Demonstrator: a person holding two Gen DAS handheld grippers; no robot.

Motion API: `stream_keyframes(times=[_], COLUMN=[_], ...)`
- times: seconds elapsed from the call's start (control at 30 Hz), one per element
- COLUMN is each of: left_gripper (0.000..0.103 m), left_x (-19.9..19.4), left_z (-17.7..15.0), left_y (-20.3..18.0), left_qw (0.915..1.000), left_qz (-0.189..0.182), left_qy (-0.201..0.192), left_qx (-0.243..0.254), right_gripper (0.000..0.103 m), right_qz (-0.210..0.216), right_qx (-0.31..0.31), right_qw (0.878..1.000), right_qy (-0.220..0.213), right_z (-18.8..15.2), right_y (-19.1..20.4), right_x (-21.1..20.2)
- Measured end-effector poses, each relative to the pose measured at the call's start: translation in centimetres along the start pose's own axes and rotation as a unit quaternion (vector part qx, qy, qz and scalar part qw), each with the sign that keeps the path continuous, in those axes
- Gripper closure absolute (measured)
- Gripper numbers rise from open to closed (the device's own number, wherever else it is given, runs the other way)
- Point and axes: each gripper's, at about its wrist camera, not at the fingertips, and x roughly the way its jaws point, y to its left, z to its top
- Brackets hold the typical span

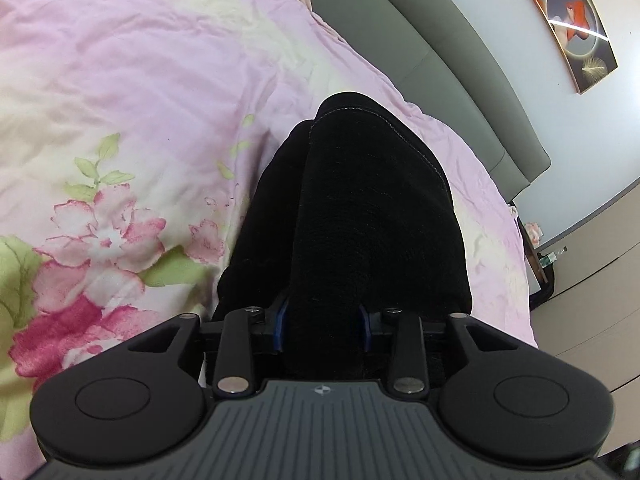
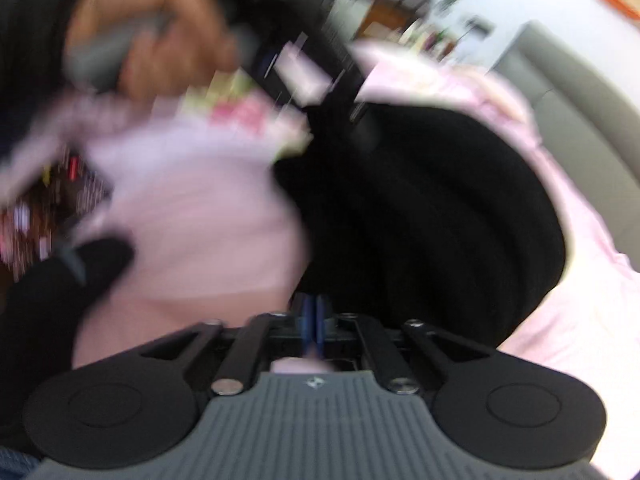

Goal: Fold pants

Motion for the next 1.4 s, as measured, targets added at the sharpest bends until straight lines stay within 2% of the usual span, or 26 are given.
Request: stream_keyframes(times=[0.03, 0.1, 0.2, 0.23, 0.27, 0.3, 0.33, 0.47, 0.53, 0.63, 0.67, 0.77, 0.83, 0.9, 1.0, 1.13, 1.3, 1.37, 1.4], left_gripper=[0.061, 0.061, 0.06, 0.06, 0.06, 0.059, 0.059, 0.061, 0.061, 0.06, 0.056, 0.053, 0.05, 0.038, 0.037, 0.038, 0.037, 0.037, 0.037], left_x=[0.0, 0.1, 0.0, 0.0, 0.0, 0.0, 0.0, -1.3, -2.6, -3.8, -3.7, -2.4, -1.0, 0.3, 0.6, 0.4, 0.5, 0.4, 0.4], left_z=[0.0, 0.1, 0.1, 0.1, 0.0, 0.0, 0.0, 0.2, 0.8, 1.8, 2.0, 1.7, 1.2, 0.6, 0.2, 0.2, 0.4, 0.5, 0.4], left_y=[-0.1, -0.1, -0.1, 0.0, 0.0, 0.0, -0.1, -0.4, -0.2, -0.2, -0.4, -1.3, -1.9, -2.7, -3.5, -3.9, -3.1, -3.2, -3.2], left_qw=[1.0, 1.0, 1.0, 1.0, 1.0, 1.0, 1.0, 0.9998, 0.9989, 0.996, 0.996, 0.9983, 0.999, 0.9973, 0.9931, 0.9896, 0.9925, 0.9919, 0.9915], left_qz=[0.0, 0.0, -0.002, -0.002, -0.003, -0.004, -0.005, 0.006, -0.008, -0.018, -0.022, -0.027, -0.005, 0.032, 0.063, 0.082, 0.078, 0.08, 0.081], left_qy=[-0.001, -0.001, -0.002, -0.002, -0.003, -0.002, -0.002, -0.018, -0.043, -0.083, -0.083, -0.052, -0.034, -0.022, -0.023, -0.023, -0.02, -0.019, -0.019], left_qx=[0.0, -0.001, -0.004, -0.004, -0.005, -0.005, -0.004, -0.003, -0.017, -0.029, -0.025, 0.004, 0.027, 0.062, 0.096, 0.116, 0.092, 0.097, 0.099], right_gripper=[0.081, 0.064, 0.064, 0.069, 0.074, 0.095, 0.1, 0.102, 0.102, 0.101, 0.101, 0.1, 0.1, 0.099, 0.099, 0.096, 0.099, 0.099, 0.099], right_qz=[-0.018, -0.062, -0.071, -0.063, -0.06, -0.072, -0.079, -0.056, -0.045, -0.029, -0.027, -0.036, -0.038, -0.031, -0.013, -0.005, 0.039, 0.051, 0.054], right_qx=[0.007, 0.007, -0.005, -0.006, -0.008, -0.013, -0.012, -0.034, -0.055, -0.042, -0.038, -0.037, -0.039, -0.047, -0.038, 0.006, -0.013, -0.002, 0.022], right_qw=[1.0, 0.998, 0.997, 0.998, 0.997, 0.996, 0.995, 0.997, 0.996, 0.996, 0.996, 0.997, 0.997, 0.996, 0.997, 0.999, 0.996, 0.996, 0.997], right_qy=[-0.016, -0.028, 0.006, 0.021, 0.036, 0.046, 0.053, 0.04, 0.045, 0.068, 0.072, 0.065, 0.062, 0.067, 0.068, 0.053, 0.085, 0.072, 0.056], right_z=[0.5, 1.0, 1.1, 0.9, 0.8, 0.7, 0.6, 1.0, 0.4, -1.0, -1.5, -2.3, -2.5, -2.7, -3.2, -3.0, -3.6, -3.3, -3.0], right_y=[-0.8, -2.0, -3.4, -3.7, -4.1, -4.3, -4.5, -3.6, -2.4, -1.9, -1.8, -0.8, -0.5, -0.2, -1.0, -2.3, -2.0, -2.1, -2.6], right_x=[-0.7, -1.2, 0.1, 0.8, 1.7, 2.6, 3.2, 1.6, 0.1, 0.3, 0.6, 1.1, 1.4, 1.6, 0.4, -0.4, -0.2, -0.5, -0.9])
